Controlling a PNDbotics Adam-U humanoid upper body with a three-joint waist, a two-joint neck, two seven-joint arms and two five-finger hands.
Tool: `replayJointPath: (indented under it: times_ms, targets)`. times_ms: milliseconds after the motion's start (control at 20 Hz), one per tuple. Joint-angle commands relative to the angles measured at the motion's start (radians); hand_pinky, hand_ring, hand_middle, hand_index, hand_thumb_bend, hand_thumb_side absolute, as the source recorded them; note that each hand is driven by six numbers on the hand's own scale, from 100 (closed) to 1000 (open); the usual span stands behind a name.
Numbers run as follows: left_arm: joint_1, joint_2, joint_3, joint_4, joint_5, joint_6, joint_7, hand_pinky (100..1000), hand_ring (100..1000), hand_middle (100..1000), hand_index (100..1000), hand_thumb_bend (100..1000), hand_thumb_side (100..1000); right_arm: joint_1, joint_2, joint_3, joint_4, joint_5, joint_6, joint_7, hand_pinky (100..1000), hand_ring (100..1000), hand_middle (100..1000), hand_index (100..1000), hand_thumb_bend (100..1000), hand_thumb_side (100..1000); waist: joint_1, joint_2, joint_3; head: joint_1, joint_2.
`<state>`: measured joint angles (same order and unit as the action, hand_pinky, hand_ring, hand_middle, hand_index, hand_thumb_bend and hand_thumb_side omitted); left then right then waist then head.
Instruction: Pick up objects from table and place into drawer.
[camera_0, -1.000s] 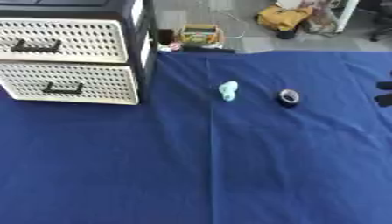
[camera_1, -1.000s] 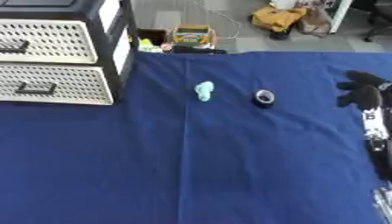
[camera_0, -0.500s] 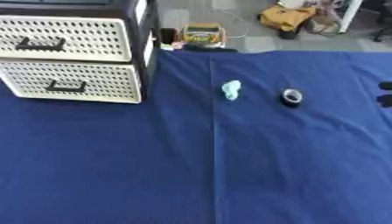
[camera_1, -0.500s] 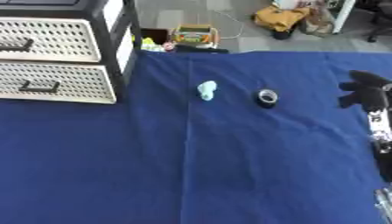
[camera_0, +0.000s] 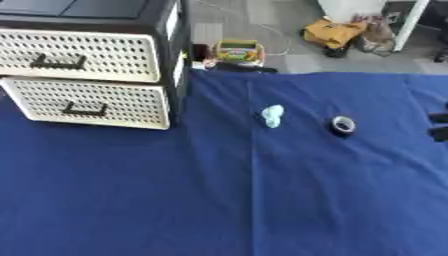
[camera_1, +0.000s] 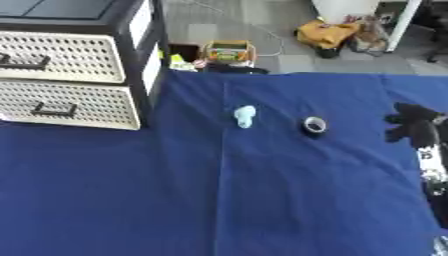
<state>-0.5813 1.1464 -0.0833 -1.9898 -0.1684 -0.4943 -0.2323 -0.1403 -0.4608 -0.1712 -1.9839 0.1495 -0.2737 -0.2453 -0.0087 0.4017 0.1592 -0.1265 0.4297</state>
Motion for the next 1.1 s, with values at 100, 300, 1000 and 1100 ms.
replayJointPath:
  times_ms: [100, 300, 1000, 1100]
  targets:
    - [-0.045, 0.068, -0.036, -0.01, -0.003, -0.002, -0.059, 602, 395, 454, 804, 100, 538, -0.005, -0.014, 0.0, -0.016, 0.007, 0.004, -0.001, 622, 716, 425, 786, 165, 929, 0.004, -0.017, 0.006, -0.018, -0.022]
    - [-0.096, 0.064, -0.081, -0.01, -0.017, -0.005, -0.105, 596, 396, 454, 804, 100, 552, -0.008, -0.017, 0.004, -0.016, 0.005, 0.007, 0.003, 621, 714, 423, 783, 163, 928, 0.007, -0.015, 0.008, -0.022, -0.033]
    - [-0.193, 0.021, -0.128, -0.01, 0.002, 0.073, -0.227, 537, 267, 356, 881, 100, 661, -0.008, -0.013, 0.003, -0.016, 0.004, 0.016, 0.004, 621, 713, 419, 779, 161, 923, 0.014, -0.014, 0.008, -0.01, -0.042]
    - [-0.213, 0.008, -0.129, -0.01, 0.003, 0.101, -0.267, 437, 143, 286, 891, 100, 725, -0.008, -0.011, 0.002, -0.016, 0.005, 0.019, 0.004, 621, 713, 417, 776, 160, 921, 0.014, -0.013, 0.009, -0.006, -0.041]
